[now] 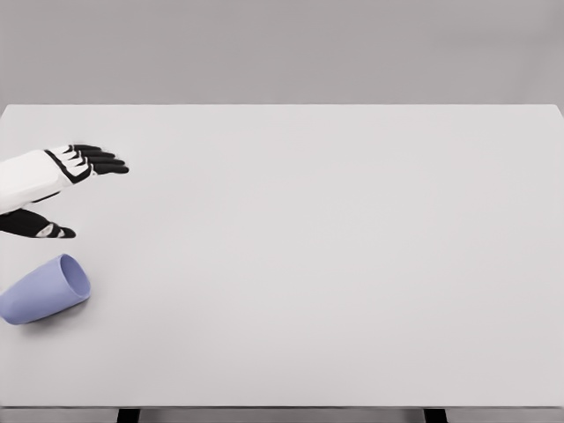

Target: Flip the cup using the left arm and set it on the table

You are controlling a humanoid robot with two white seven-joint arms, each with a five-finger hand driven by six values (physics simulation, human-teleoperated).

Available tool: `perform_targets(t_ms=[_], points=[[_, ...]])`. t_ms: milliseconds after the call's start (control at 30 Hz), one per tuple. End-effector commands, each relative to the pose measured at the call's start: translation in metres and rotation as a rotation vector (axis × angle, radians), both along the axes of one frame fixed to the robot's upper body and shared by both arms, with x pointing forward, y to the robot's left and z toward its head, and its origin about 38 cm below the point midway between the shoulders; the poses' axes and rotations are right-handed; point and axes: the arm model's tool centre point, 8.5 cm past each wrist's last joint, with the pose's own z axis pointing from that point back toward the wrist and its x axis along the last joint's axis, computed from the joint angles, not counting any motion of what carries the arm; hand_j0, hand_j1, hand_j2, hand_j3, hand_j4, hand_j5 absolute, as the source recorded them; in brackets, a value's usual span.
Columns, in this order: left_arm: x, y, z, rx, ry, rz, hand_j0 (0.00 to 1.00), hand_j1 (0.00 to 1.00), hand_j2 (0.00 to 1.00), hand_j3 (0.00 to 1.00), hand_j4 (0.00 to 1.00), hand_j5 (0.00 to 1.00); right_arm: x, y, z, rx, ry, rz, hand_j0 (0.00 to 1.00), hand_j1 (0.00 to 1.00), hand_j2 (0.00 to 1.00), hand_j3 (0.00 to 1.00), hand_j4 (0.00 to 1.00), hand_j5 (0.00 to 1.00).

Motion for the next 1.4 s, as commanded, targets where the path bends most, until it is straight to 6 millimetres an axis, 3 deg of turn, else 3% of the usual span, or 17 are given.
perform_targets(t_ms=[0, 67, 167, 233, 300, 400, 467, 567, 667, 900, 1367], points=[[-0.002, 0.003, 0.011, -0.02, 0.169, 0.055, 1.0, 1.0, 1.0, 1.0, 1.0, 1.0, 0.0, 0.0, 0.0, 0.0, -0.001, 0.0, 1.0, 1.0, 1.0, 1.0, 1.0, 1.0], [0.009, 0.021, 0.031, -0.071, 0.297, 0.242, 1.0, 1.0, 1.0, 1.0, 1.0, 1.0, 0.0, 0.0, 0.0, 0.0, 0.0, 0.0, 1.0, 1.0, 1.0, 1.0, 1.0, 1.0], [0.015, 0.032, 0.02, -0.078, 0.401, 0.386, 1.0, 1.0, 1.0, 1.0, 1.0, 1.0, 0.0, 0.0, 0.0, 0.0, 0.0, 0.0, 1.0, 1.0, 1.0, 1.0, 1.0, 1.0], [0.015, 0.026, 0.002, -0.08, 0.433, 0.379, 1.0, 1.0, 1.0, 1.0, 1.0, 1.0, 0.0, 0.0, 0.0, 0.0, -0.001, 0.001, 1.0, 1.0, 1.0, 1.0, 1.0, 1.0], [0.032, 0.013, -0.015, -0.094, 0.422, 0.39, 1.0, 1.0, 1.0, 1.0, 1.0, 1.0, 0.0, 0.0, 0.0, 0.0, 0.0, 0.0, 1.0, 1.0, 1.0, 1.0, 1.0, 1.0], [0.058, -0.001, -0.005, -0.1, 0.473, 0.404, 1.0, 1.0, 1.0, 1.0, 1.0, 1.0, 0.0, 0.0, 0.0, 0.0, -0.001, -0.002, 1.0, 1.0, 1.0, 1.0, 1.0, 1.0], [0.064, -0.012, -0.012, -0.082, 0.552, 0.42, 1.0, 1.0, 1.0, 1.0, 1.0, 1.0, 0.0, 0.0, 0.0, 0.0, 0.001, 0.001, 1.0, 1.0, 1.0, 1.0, 1.0, 1.0], [0.054, -0.009, -0.015, -0.075, 0.691, 0.509, 1.0, 1.0, 1.0, 1.0, 1.0, 1.0, 0.0, 0.0, 0.0, 0.0, -0.001, 0.0, 1.0, 1.0, 1.0, 1.0, 1.0, 1.0], [0.036, 0.008, -0.003, -0.071, 0.764, 0.591, 1.0, 1.0, 1.0, 1.0, 1.0, 1.0, 0.0, 0.0, 0.0, 0.0, 0.0, 0.0, 1.0, 1.0, 1.0, 1.0, 1.0, 1.0], [0.024, 0.042, 0.012, -0.101, 0.877, 0.793, 1.0, 1.0, 1.0, 1.0, 1.0, 1.0, 0.0, 0.0, 0.0, 0.0, 0.0, 0.0, 1.0, 1.0, 1.0, 1.0, 1.0, 1.0], [0.019, 0.039, -0.004, -0.078, 0.925, 0.8, 1.0, 1.0, 1.0, 1.0, 1.0, 1.0, 0.0, 0.0, 0.0, 0.0, -0.001, 0.001, 1.0, 1.0, 1.0, 1.0, 1.0, 1.0]])
